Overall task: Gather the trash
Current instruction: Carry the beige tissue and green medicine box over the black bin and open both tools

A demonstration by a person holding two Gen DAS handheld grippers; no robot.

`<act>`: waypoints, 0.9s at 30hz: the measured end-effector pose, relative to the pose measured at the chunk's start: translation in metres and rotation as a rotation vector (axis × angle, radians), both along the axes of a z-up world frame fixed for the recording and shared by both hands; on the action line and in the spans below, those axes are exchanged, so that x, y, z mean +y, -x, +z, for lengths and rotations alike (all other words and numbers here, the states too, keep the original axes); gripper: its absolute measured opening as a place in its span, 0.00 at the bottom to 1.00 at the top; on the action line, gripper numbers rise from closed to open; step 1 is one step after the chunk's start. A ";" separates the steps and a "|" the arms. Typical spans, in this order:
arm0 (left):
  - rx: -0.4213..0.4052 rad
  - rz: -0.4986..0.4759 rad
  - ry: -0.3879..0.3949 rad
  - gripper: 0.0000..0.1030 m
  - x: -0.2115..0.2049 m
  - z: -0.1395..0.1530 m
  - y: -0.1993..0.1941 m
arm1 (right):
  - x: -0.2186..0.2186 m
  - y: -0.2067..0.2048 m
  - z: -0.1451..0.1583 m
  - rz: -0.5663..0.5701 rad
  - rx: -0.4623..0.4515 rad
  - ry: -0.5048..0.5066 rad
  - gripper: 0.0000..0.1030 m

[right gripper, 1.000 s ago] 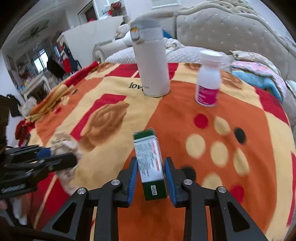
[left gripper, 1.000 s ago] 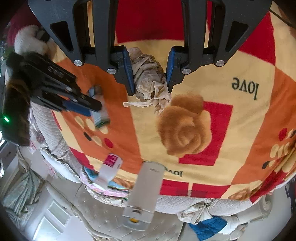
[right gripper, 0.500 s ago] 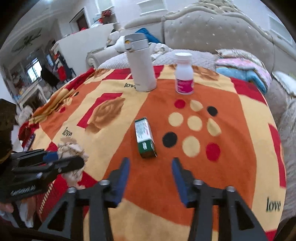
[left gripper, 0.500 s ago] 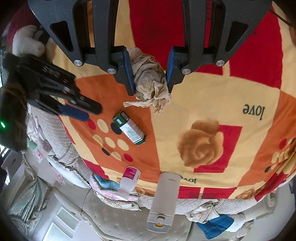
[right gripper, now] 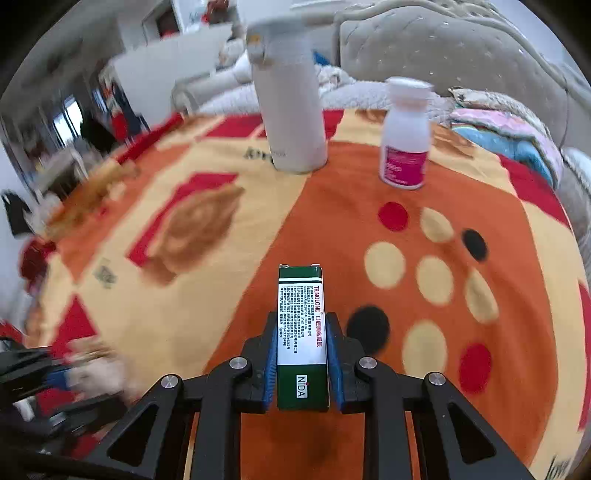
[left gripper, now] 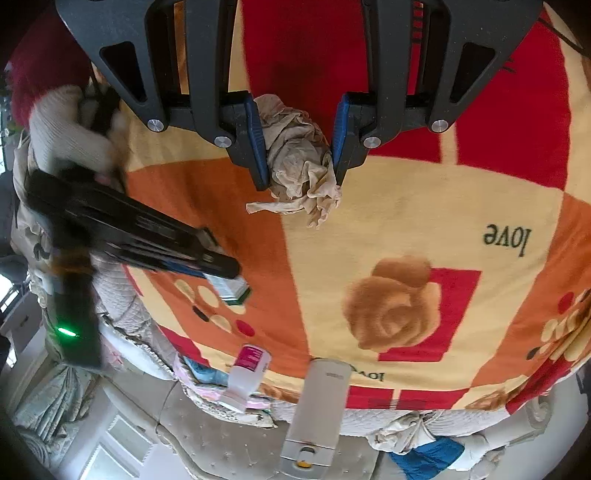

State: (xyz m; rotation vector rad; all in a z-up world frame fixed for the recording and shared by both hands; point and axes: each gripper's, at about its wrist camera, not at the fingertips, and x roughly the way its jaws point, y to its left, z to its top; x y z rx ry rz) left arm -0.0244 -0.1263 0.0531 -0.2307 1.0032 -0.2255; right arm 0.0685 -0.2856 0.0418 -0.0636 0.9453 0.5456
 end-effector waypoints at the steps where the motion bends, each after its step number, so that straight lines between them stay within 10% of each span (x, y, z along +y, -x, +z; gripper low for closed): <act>1: -0.002 -0.006 0.005 0.29 -0.004 0.001 0.000 | -0.011 0.011 0.007 -0.005 -0.001 -0.041 0.22; 27: -0.084 -0.315 -0.013 0.29 -0.184 0.036 0.051 | -0.177 0.176 0.054 -0.307 -0.129 -0.061 0.22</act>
